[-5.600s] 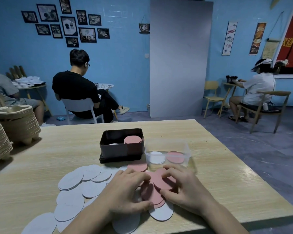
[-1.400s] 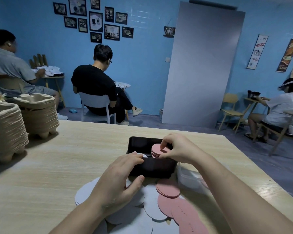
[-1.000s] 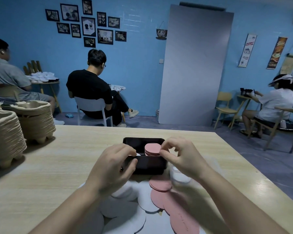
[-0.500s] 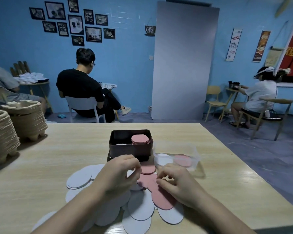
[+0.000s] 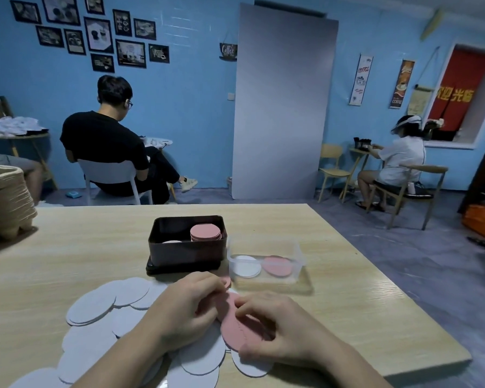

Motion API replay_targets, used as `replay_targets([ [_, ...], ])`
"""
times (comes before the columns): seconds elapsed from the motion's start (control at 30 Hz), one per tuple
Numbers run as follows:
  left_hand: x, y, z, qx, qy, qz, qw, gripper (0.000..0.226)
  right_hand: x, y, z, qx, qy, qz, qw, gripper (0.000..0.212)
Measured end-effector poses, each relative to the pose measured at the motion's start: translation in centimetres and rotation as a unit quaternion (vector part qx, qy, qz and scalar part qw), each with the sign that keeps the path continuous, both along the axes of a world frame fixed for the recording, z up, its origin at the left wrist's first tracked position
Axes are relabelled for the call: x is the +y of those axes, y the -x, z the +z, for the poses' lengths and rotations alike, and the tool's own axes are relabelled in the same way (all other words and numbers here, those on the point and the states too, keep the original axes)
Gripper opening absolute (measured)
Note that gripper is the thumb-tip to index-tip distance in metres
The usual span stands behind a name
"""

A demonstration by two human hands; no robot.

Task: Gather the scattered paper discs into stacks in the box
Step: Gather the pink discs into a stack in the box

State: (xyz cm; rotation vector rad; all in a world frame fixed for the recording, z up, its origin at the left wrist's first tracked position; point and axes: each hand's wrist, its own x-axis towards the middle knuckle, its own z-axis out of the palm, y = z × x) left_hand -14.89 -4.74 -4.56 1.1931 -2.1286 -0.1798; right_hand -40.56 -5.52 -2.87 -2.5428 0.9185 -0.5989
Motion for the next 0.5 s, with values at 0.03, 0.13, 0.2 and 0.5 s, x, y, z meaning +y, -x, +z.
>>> replay_targets([
  [0.03,-0.02,-0.02,-0.07,-0.002,-0.005,-0.005,1.000,0.019,0.07,-0.04,0.12,-0.002,-0.001,0.003,1.000,0.053],
  [0.13,-0.01,0.09,-0.16,0.002,-0.011,-0.013,1.000,0.020,0.24,0.02,0.42,-0.014,-0.010,0.011,1.000,0.054],
  [0.2,-0.07,0.26,-0.12,0.000,-0.011,-0.016,1.000,0.021,0.23,0.05,0.47,-0.013,-0.005,0.008,1.000,0.053],
  [0.5,0.16,0.28,0.55,-0.038,-0.037,-0.017,0.998,0.047,0.44,0.17,-0.43,-0.073,0.018,-0.058,0.995,0.035],
])
